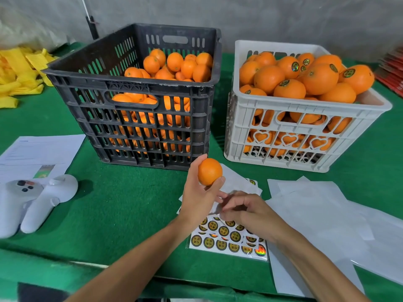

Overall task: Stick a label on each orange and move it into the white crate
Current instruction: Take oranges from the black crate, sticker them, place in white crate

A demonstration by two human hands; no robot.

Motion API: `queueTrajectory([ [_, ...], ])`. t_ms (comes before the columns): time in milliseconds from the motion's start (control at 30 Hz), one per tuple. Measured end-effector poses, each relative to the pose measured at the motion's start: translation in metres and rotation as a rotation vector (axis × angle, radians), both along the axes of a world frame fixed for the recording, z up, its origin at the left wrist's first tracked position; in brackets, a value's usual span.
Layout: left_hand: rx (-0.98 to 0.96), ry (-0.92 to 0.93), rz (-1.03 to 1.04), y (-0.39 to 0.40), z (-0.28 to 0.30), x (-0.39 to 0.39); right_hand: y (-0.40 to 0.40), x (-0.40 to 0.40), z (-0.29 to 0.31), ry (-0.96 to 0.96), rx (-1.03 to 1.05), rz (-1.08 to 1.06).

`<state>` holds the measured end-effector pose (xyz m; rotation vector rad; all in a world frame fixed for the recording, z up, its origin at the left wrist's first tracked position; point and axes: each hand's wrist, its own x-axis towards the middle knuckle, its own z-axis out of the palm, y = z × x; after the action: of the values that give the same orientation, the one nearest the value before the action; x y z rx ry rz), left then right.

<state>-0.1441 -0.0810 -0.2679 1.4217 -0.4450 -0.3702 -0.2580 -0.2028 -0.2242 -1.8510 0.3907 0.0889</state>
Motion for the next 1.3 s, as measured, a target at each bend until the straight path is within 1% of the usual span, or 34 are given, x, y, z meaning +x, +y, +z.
queueTrajectory([
  [100, 0.048, -0.042, -0.004, 0.000, -0.002, 0.000, 0.001, 0.002, 0.004, 0.068, -0.003, -0.035],
  [167, 0.075, -0.072, 0.003, 0.001, -0.004, 0.001, 0.003, 0.001, 0.004, 0.078, -0.008, -0.043],
  [300, 0.090, -0.113, 0.002, 0.001, -0.009, 0.001, 0.003, -0.004, 0.001, 0.026, 0.044, -0.156],
  [400, 0.108, -0.157, 0.013, 0.000, -0.009, 0.001, 0.001, -0.006, 0.000, -0.001, 0.068, -0.198],
  [500, 0.104, -0.118, -0.011, -0.001, -0.012, 0.002, 0.000, -0.005, -0.003, -0.115, 0.120, -0.380],
  [533, 0.085, -0.098, -0.024, -0.001, -0.012, 0.003, -0.001, -0.002, -0.002, -0.172, 0.102, -0.461],
  [567, 0.075, -0.085, -0.034, -0.002, -0.012, 0.003, -0.002, 0.002, -0.002, -0.232, 0.042, -0.528],
  [633, 0.087, -0.084, -0.045, -0.002, -0.013, 0.004, -0.003, 0.013, 0.000, -0.341, -0.128, -0.590],
  [700, 0.101, -0.103, -0.055, -0.002, -0.013, 0.003, 0.000, 0.023, 0.002, -0.424, -0.268, -0.583],
  [800, 0.111, -0.134, -0.057, -0.003, -0.015, 0.004, 0.006, 0.031, -0.003, -0.480, -0.427, -0.477],
  [867, 0.085, -0.140, -0.053, -0.004, -0.014, 0.006, 0.008, 0.030, -0.006, -0.486, -0.412, -0.430],
  [933, 0.050, -0.159, -0.032, -0.005, -0.008, 0.005, 0.011, 0.026, -0.004, -0.452, -0.372, -0.400],
  [967, 0.058, -0.195, -0.003, -0.006, -0.003, 0.005, 0.013, 0.024, -0.001, -0.426, -0.378, -0.375],
  [1033, 0.135, -0.293, 0.055, -0.008, 0.008, 0.002, 0.020, 0.022, 0.004, -0.379, -0.445, -0.342],
  [1100, 0.188, -0.423, 0.074, -0.010, 0.026, -0.003, 0.028, 0.022, 0.013, -0.369, -0.522, -0.394],
  [1200, 0.172, -0.708, 0.064, -0.020, 0.067, -0.002, 0.025, 0.029, 0.051, -0.406, -0.581, -0.553],
  [1233, 0.190, -0.801, 0.064, -0.026, 0.087, 0.000, 0.017, 0.033, 0.067, -0.433, -0.654, -0.595],
  [1300, 0.246, -0.922, 0.073, -0.042, 0.136, 0.010, -0.004, 0.041, 0.106, -0.534, -0.821, -0.643],
])
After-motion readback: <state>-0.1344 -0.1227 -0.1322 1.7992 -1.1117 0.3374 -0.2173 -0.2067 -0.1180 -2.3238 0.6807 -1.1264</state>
